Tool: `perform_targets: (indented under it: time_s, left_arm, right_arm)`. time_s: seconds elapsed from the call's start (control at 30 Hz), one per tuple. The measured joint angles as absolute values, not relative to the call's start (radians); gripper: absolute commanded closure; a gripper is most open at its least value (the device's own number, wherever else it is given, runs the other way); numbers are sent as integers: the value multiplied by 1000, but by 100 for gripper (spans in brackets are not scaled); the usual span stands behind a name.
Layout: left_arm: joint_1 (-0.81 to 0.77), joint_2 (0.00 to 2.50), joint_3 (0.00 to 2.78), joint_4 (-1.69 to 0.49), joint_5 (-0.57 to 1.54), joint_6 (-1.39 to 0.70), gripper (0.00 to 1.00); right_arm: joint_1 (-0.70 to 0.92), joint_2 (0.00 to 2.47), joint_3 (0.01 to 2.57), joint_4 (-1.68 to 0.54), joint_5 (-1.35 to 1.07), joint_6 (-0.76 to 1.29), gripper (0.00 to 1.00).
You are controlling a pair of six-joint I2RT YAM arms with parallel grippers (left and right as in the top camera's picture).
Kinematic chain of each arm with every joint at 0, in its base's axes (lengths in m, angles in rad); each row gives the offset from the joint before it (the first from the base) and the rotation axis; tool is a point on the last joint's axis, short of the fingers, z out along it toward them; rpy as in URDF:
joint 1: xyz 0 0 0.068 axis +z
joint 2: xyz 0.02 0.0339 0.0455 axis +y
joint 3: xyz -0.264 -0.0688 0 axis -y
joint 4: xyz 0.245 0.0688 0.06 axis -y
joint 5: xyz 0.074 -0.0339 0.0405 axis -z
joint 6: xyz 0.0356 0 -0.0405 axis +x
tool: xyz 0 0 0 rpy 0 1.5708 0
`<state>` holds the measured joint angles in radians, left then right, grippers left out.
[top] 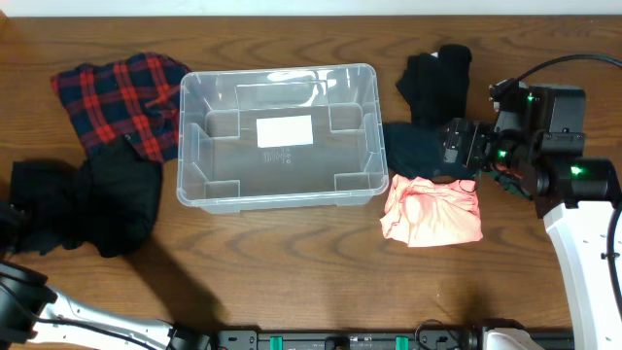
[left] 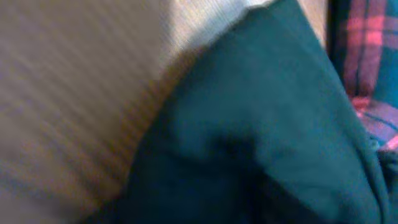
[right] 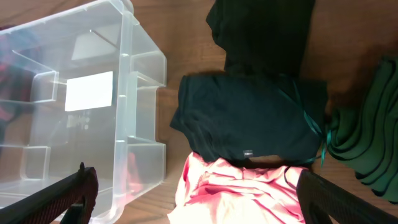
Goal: Pack container
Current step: 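Reach the left gripper to the black garment and grasp it, then lift the black garment and carry it over the bin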
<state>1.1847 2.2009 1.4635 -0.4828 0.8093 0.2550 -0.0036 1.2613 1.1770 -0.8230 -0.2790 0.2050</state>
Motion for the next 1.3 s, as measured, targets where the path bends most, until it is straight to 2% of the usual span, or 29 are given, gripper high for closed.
perform_targets:
  time_s: [0.1, 0.17, 0.47, 0.7, 0.83, 0.97, 1.13, 1.3]
  left_arm:
    - [1182, 2199, 1469, -521, 825, 239, 86]
    - [1183, 2195, 1472, -559, 832, 218, 94]
    - [1182, 2067, 1426, -755, 801, 54, 94]
    - [1132, 1617, 1414, -771, 797, -87, 94]
    - [999, 1327, 1416, -758, 792, -143, 94]
    - [795, 1123, 1416, -698, 806, -237, 94]
    - [570, 994, 1416, -571, 809, -399, 94]
    - [368, 971, 1416, -535, 766, -505, 94]
  right_arm:
    - [-4, 1261, 1177, -823, -279, 205, 1]
    - [-4, 1261, 1177, -823, -279, 205, 1]
    - [-4, 1261, 1177, -823, -279, 205, 1]
    - [-4, 1261, 1177, -823, -279, 205, 1]
    - [-4, 1261, 1177, -823, -279, 205, 1]
    - [-4, 1261, 1177, -823, -279, 205, 1]
    - [-4, 1261, 1177, -823, -279, 205, 1]
    - [-4, 1261, 1177, -823, -279, 205, 1]
